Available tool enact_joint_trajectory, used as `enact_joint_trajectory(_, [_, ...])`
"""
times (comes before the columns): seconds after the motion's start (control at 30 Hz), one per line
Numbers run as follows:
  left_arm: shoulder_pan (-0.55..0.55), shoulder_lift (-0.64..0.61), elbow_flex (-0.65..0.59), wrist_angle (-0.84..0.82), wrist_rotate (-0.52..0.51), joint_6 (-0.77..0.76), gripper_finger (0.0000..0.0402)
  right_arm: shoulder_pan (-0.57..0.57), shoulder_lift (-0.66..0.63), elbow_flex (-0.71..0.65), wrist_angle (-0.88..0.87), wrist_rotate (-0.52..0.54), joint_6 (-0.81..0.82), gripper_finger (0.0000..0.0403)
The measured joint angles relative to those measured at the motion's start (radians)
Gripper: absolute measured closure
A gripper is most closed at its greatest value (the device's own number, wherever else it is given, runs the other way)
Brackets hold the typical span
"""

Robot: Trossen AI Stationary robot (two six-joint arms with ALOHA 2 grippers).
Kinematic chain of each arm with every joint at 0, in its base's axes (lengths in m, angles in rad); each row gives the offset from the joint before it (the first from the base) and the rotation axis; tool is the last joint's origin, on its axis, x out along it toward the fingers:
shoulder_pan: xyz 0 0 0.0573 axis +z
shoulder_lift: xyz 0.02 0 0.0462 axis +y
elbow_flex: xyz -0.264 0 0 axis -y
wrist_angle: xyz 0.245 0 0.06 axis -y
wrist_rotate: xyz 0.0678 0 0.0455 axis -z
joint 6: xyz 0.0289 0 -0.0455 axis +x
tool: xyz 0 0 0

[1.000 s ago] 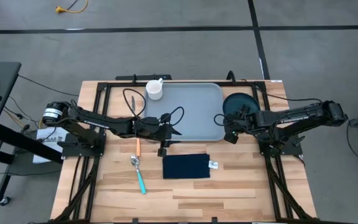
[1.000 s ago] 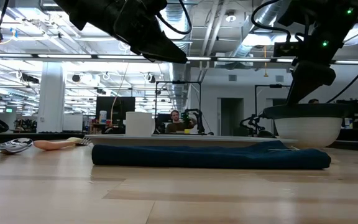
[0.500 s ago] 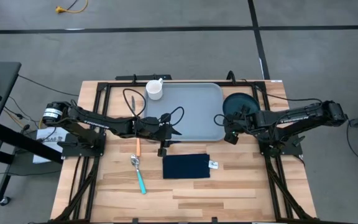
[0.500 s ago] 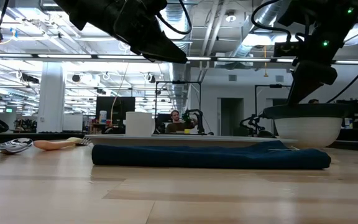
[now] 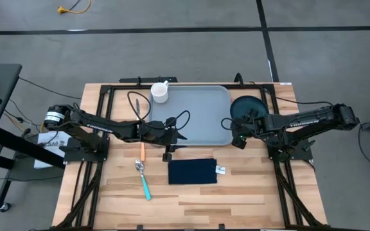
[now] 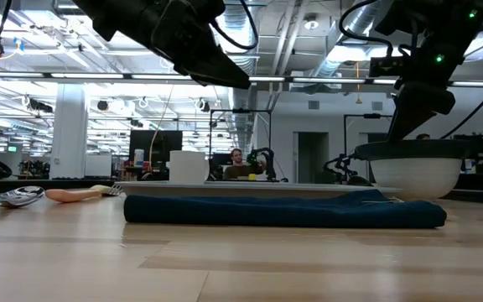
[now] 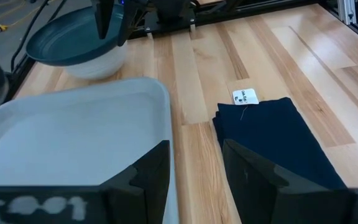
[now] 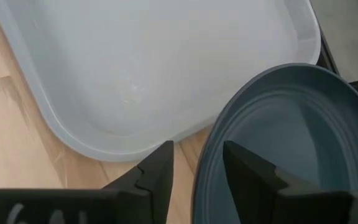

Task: Set up tray
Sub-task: Put the black plate to the bottom right of the white mug on the gray tray

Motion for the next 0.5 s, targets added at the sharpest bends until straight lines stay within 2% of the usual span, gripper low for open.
enact_joint_trajectory(0.27, [0.0, 0.0, 0.0, 0.0, 0.0, -0.002, 0.0262, 0.0, 0.026, -0.01, 0.006, 0.0, 0.0, 0.0274])
enact_joint_trajectory(0.5, [0.0, 0.0, 0.0, 0.0, 0.0, -0.003, 0.0262, 0.0, 0.118, -0.009, 0.006, 0.001, -0.002, 0.0275])
